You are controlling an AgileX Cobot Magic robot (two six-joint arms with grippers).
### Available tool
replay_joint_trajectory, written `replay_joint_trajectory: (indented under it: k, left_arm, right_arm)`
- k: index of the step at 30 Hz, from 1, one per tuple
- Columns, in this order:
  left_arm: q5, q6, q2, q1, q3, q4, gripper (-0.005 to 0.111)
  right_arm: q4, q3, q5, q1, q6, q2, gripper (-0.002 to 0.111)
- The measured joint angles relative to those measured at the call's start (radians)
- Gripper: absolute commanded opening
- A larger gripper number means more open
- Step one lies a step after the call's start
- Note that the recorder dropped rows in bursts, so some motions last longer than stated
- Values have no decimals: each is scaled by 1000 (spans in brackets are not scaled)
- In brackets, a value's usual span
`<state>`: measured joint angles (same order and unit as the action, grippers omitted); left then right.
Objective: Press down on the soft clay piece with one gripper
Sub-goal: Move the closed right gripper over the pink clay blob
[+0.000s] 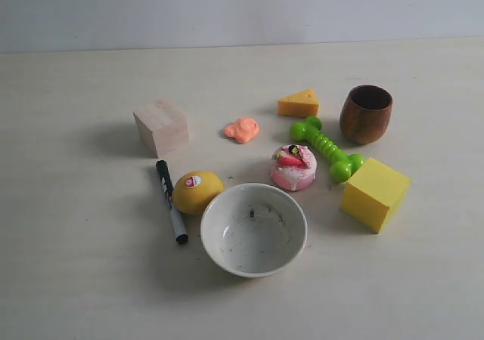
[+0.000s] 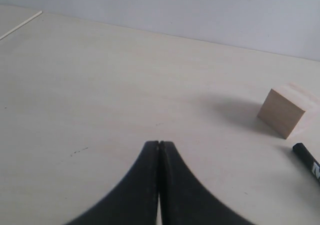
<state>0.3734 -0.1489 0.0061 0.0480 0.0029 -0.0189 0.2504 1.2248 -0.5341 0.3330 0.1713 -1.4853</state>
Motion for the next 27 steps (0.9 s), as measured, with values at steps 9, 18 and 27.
replay_joint_trajectory:
  k: [9,18,27]
  left_arm:
    - [0,0,0,0,0,0,0]
    - [0,0,0,0,0,0,0]
    - [0,0,0,0,0,0,0]
  right_arm:
    - [24,213,-214,83,193,-239,0]
    - [-60,370,-365,143,241,-434,0]
    - [-65,423,-392,143,288,-523,0]
